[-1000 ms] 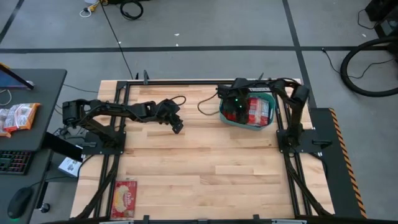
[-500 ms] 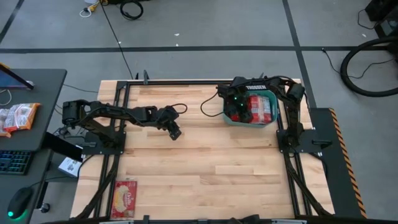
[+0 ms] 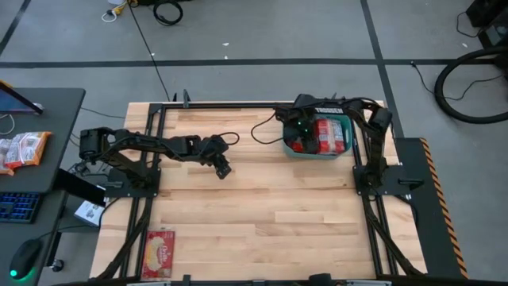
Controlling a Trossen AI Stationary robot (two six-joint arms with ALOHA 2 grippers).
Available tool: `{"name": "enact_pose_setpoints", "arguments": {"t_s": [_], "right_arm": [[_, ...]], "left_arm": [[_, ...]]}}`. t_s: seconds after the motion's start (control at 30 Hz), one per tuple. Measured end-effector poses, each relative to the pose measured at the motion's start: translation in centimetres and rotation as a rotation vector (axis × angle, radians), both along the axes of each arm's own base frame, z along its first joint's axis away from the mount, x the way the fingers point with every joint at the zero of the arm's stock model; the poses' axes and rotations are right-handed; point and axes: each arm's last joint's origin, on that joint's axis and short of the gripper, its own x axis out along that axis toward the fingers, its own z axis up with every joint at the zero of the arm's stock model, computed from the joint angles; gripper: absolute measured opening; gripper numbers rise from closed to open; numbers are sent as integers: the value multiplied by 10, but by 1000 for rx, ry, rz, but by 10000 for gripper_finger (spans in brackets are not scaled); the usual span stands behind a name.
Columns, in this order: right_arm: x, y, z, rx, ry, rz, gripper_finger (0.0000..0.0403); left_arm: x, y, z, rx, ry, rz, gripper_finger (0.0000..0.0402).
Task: Sort popcorn bags into baskets
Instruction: Adjust the popcorn bags in the bin
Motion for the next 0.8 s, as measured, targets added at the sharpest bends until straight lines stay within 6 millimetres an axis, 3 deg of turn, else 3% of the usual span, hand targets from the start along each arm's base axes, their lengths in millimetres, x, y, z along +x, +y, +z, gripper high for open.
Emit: {"name": "enact_pose_setpoints", "arguments": {"t_s": [0.17, 0.4, 0.63, 0.8], "right_arm": [[-4, 2, 6, 24, 34, 7, 208], [-12, 7, -16, 50, 45, 73, 220], [-32, 17, -41, 97, 91, 121, 208], [-41, 18, -50, 99, 88, 121, 157]], "left_arm": [[-1, 0, -1, 8, 18, -17, 167], [-5, -1, -4, 20, 82, -50, 167], [-8, -1, -4, 63, 119, -64, 167], [-8, 0, -4, 77, 123, -61, 167]]}}
